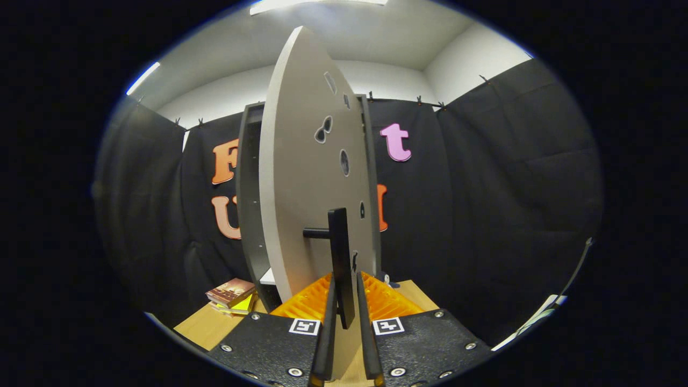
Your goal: Open the shoe cabinet door, grab the shoes and put them into the shoe cabinet, then close the shoe cabinet door.
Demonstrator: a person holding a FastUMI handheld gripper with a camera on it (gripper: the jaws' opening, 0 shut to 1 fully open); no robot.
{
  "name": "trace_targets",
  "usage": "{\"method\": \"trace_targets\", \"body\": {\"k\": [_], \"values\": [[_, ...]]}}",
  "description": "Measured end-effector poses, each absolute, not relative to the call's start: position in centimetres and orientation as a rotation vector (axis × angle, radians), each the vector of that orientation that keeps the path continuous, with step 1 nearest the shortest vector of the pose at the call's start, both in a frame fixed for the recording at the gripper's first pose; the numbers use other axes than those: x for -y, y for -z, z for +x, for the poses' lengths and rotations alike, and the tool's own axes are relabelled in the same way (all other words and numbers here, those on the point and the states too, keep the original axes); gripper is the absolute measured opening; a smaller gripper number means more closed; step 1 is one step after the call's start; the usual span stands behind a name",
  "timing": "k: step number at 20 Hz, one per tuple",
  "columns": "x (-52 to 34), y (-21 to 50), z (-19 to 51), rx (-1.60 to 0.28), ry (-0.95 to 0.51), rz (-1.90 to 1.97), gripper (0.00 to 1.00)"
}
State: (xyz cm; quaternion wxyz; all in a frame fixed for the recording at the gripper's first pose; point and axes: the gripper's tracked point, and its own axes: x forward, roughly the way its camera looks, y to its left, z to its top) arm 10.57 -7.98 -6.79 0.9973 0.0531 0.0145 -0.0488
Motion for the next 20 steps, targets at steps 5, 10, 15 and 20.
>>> {"method": "trace_targets", "body": {"k": [5,10,15,20], "values": [[14.0,6.6,10.3,0.011,0.185,0.102,0.2],[18.3,6.9,8.1,-0.002,0.26,0.117,0.22],[17.9,6.0,5.7,-0.01,0.258,0.098,0.33],[13.1,3.3,3.8,0.016,0.212,0.109,0.55]]}}
